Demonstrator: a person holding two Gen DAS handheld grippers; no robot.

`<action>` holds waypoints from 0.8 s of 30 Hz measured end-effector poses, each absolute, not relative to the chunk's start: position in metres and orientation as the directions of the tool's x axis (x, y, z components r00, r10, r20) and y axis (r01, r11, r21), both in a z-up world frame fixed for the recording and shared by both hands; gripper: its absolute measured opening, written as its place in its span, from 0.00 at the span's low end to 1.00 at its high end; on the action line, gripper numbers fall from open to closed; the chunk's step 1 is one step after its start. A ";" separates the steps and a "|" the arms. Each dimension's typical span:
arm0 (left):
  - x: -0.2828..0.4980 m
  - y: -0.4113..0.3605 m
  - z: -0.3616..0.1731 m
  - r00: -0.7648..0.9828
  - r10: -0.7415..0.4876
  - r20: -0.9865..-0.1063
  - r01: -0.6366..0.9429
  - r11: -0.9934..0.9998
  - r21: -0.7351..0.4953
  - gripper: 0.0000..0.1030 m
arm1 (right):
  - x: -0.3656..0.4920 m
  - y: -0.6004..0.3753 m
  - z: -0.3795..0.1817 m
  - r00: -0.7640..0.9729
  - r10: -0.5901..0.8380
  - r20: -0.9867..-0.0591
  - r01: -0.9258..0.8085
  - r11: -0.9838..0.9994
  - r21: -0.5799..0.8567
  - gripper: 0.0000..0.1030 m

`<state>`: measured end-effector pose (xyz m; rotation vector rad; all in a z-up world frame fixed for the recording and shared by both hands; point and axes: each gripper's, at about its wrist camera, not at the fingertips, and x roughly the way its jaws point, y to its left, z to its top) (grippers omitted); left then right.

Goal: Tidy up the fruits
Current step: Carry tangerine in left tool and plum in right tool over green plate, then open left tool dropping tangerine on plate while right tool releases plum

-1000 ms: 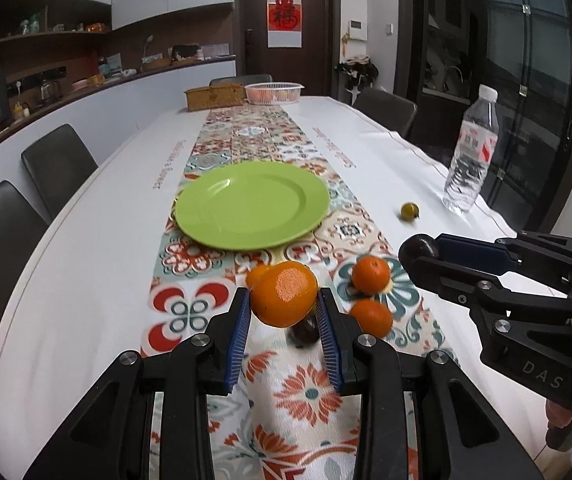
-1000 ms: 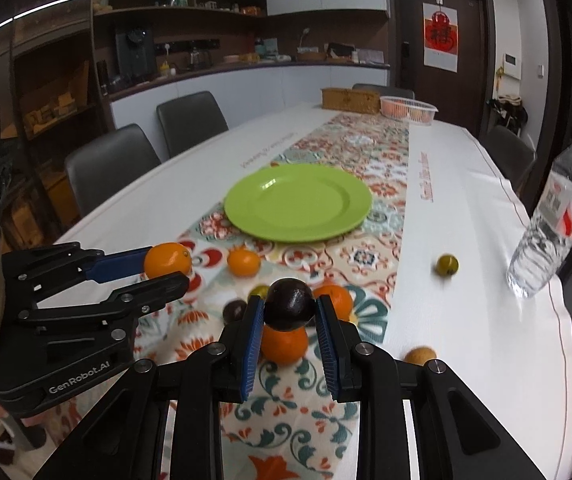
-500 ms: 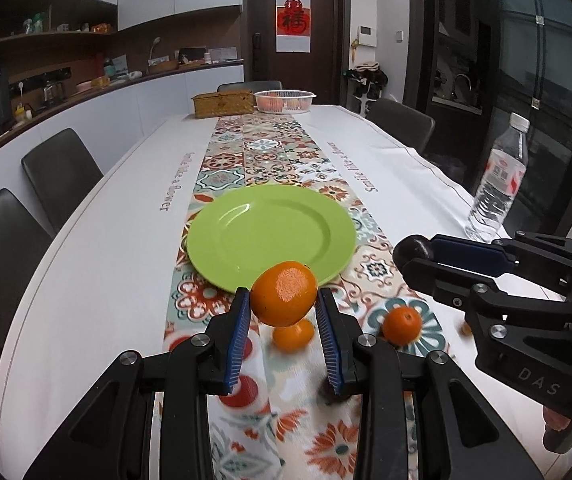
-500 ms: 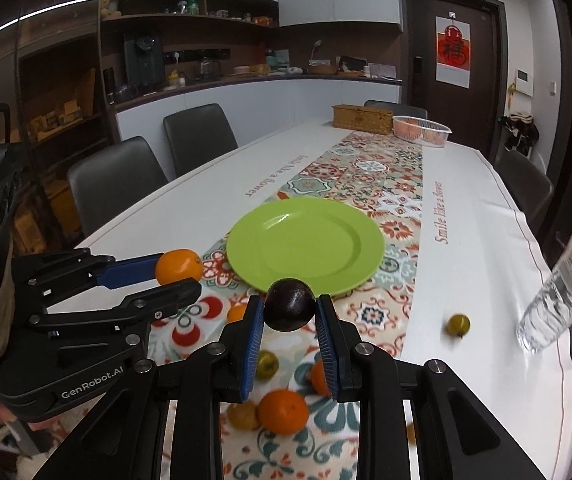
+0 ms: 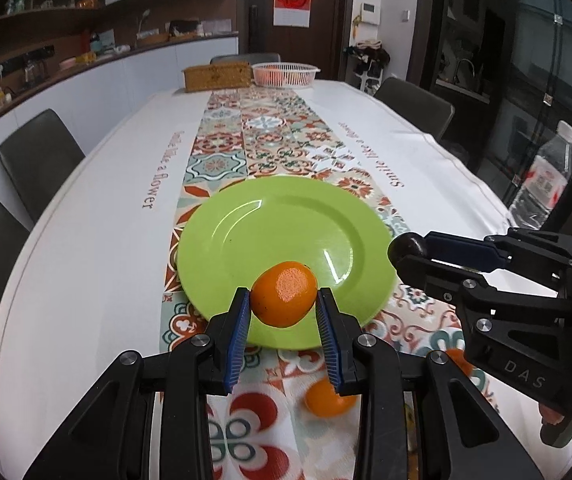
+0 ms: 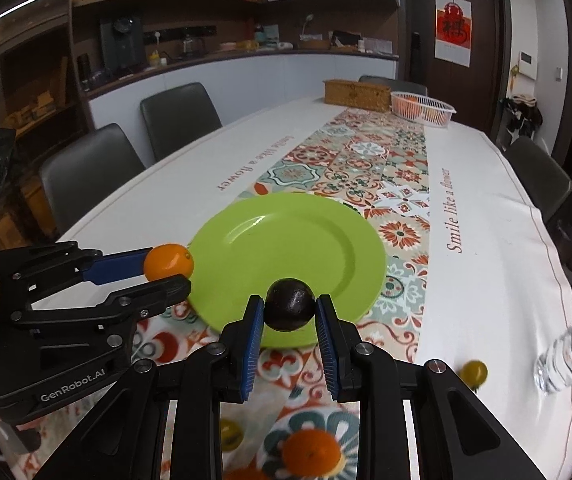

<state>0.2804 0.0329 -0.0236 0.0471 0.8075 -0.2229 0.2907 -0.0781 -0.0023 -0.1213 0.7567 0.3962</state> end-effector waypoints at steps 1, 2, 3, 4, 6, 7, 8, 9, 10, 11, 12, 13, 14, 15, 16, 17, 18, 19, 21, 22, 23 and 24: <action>0.285 0.034 -0.027 0.662 -0.183 -0.727 0.217 0.975 -0.048 0.32 | 0.296 -0.077 -0.005 0.653 0.301 -0.696 -0.391 0.920 0.031 0.27; 0.290 0.034 -0.030 0.656 -0.181 -0.733 0.216 0.975 -0.047 0.32 | 0.300 -0.076 -0.007 0.647 0.298 -0.702 -0.391 0.920 0.030 0.27; 0.293 0.035 -0.032 0.651 -0.180 -0.737 0.216 0.975 -0.047 0.32 | 0.305 -0.075 -0.011 0.639 0.298 -0.709 -0.393 0.919 0.032 0.27; 0.297 0.035 -0.035 0.644 -0.182 -0.743 0.218 0.975 -0.050 0.32 | 0.309 -0.074 -0.013 0.632 0.295 -0.716 -0.393 0.919 0.032 0.27; 0.304 0.036 -0.040 0.632 -0.184 -0.752 0.217 0.975 -0.056 0.32 | 0.315 -0.072 -0.020 0.620 0.293 -0.728 -0.394 0.919 0.035 0.27; 0.307 0.037 -0.043 0.625 -0.185 -0.759 0.215 0.975 -0.061 0.32 | 0.318 -0.072 -0.022 0.613 0.291 -0.735 -0.393 0.919 0.036 0.27; 0.309 0.038 -0.045 0.617 -0.189 -0.764 0.215 0.974 -0.067 0.32 | 0.322 -0.071 -0.026 0.604 0.291 -0.742 -0.392 0.919 0.042 0.27; 0.311 0.038 -0.048 0.611 -0.189 -0.769 0.214 0.974 -0.069 0.32 | 0.324 -0.070 -0.027 0.598 0.292 -0.747 -0.391 0.919 0.047 0.27; 0.312 0.038 -0.050 0.606 -0.188 -0.773 0.215 0.974 -0.068 0.32 | 0.327 -0.070 -0.030 0.591 0.292 -0.752 -0.390 0.919 0.051 0.27; 0.313 0.038 -0.052 0.603 -0.188 -0.775 0.217 0.974 -0.067 0.32 | 0.329 -0.070 -0.032 0.586 0.293 -0.755 -0.389 0.919 0.054 0.27; 0.313 0.038 -0.053 0.601 -0.188 -0.777 0.219 0.974 -0.066 0.32 | 0.331 -0.069 -0.034 0.582 0.293 -0.758 -0.390 0.919 0.056 0.27; 0.315 0.038 -0.055 0.596 -0.188 -0.780 0.221 0.973 -0.066 0.32 | 0.332 -0.069 -0.036 0.579 0.294 -0.761 -0.391 0.919 0.058 0.27; 0.316 0.037 -0.056 0.593 -0.188 -0.783 0.222 0.973 -0.066 0.32 | 0.333 -0.068 -0.037 0.576 0.294 -0.762 -0.392 0.918 0.058 0.27; 0.317 0.038 -0.057 0.592 -0.187 -0.784 0.221 0.973 -0.066 0.32 | 0.334 -0.067 -0.039 0.573 0.294 -0.765 -0.394 0.917 0.057 0.27; 0.317 0.038 -0.057 0.591 -0.186 -0.785 0.218 0.974 -0.066 0.32 | 0.334 -0.067 -0.040 0.571 0.293 -0.767 -0.395 0.917 0.057 0.27; 0.317 0.038 -0.057 0.595 -0.184 -0.782 0.216 0.974 -0.065 0.33 | 0.335 -0.066 -0.040 0.569 0.294 -0.768 -0.395 0.917 0.058 0.27; 0.317 0.038 -0.056 0.599 -0.182 -0.780 0.215 0.975 -0.062 0.36 | 0.336 -0.066 -0.041 0.569 0.294 -0.768 -0.394 0.917 0.060 0.27; 0.317 0.038 -0.054 0.605 -0.176 -0.777 0.212 0.976 -0.055 0.39 | 0.336 -0.067 -0.041 0.571 0.295 -0.766 -0.391 0.918 0.062 0.27; 0.314 0.039 -0.051 0.619 -0.159 -0.769 0.202 0.979 -0.039 0.42 | 0.336 -0.068 -0.039 0.576 0.296 -0.762 -0.384 0.921 0.067 0.28; 0.312 0.039 -0.049 0.623 -0.154 -0.767 0.199 0.979 -0.035 0.44 | 0.335 -0.069 -0.039 0.578 0.297 -0.760 -0.382 0.922 0.070 0.29; 0.311 0.040 -0.047 0.626 -0.146 -0.766 0.193 0.981 -0.030 0.45 | 0.334 -0.070 -0.037 0.581 0.297 -0.758 -0.378 0.923 0.072 0.32; 0.309 0.040 -0.044 0.630 -0.139 -0.764 0.186 0.982 -0.025 0.47 | 0.333 -0.071 -0.036 0.586 0.294 -0.755 -0.374 0.925 0.069 0.33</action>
